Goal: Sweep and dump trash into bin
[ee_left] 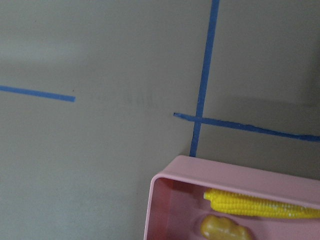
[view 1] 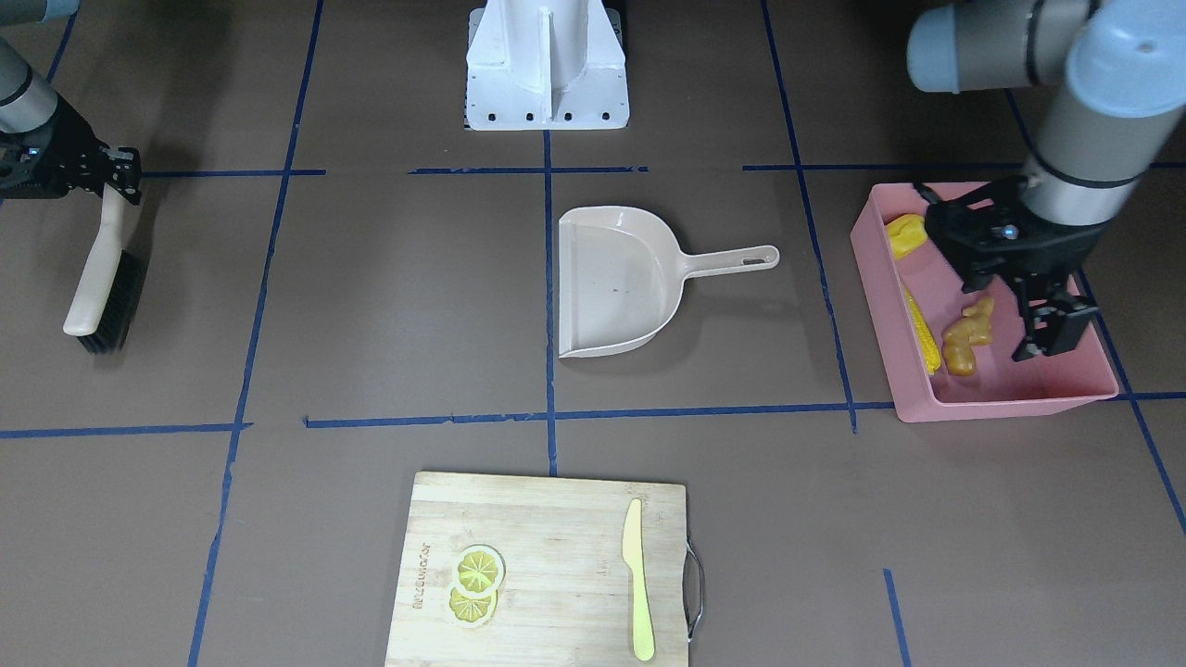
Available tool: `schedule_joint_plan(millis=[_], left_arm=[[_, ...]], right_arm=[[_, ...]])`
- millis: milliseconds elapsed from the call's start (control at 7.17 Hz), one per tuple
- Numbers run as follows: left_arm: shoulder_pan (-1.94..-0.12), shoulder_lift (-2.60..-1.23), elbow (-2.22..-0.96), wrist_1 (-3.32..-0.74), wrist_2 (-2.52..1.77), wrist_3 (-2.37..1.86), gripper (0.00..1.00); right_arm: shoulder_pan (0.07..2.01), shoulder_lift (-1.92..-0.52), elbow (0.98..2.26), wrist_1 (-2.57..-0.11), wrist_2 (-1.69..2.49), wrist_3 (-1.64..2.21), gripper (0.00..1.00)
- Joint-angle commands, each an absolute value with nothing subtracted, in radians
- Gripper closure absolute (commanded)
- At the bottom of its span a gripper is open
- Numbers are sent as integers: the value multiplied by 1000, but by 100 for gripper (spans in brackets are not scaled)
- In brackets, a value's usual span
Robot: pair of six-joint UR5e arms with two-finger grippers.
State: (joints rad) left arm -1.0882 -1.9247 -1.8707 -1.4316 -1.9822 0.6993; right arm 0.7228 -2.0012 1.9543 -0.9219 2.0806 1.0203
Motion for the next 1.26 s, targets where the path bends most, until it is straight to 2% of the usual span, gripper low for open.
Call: schedule_joint_plan(millis=[0,279,558,837,1116], left_arm=[[-1214,-1872,-1865,-1375,-2026,755,0],[-1383,-1826,-1826,-1288,-2093,720,0],[-1527,-1825,-1714,-1226,-2189,544,0],[-1644,-1812,-1555,-1221,-2430,422,0],[-1647,-1711,-1580,-1239,-2441,185,0]], right_arm=[[858,-2002,1977,-923,2179,1020,0],[1080,-2012,1983,-928,2354,950,0],[1226,-2011,1970,-1001,2356,837,0],[1438,-1946,1968,-1345,2359,410,0],[1547,-1777,1950,-1680,2352,165,0]])
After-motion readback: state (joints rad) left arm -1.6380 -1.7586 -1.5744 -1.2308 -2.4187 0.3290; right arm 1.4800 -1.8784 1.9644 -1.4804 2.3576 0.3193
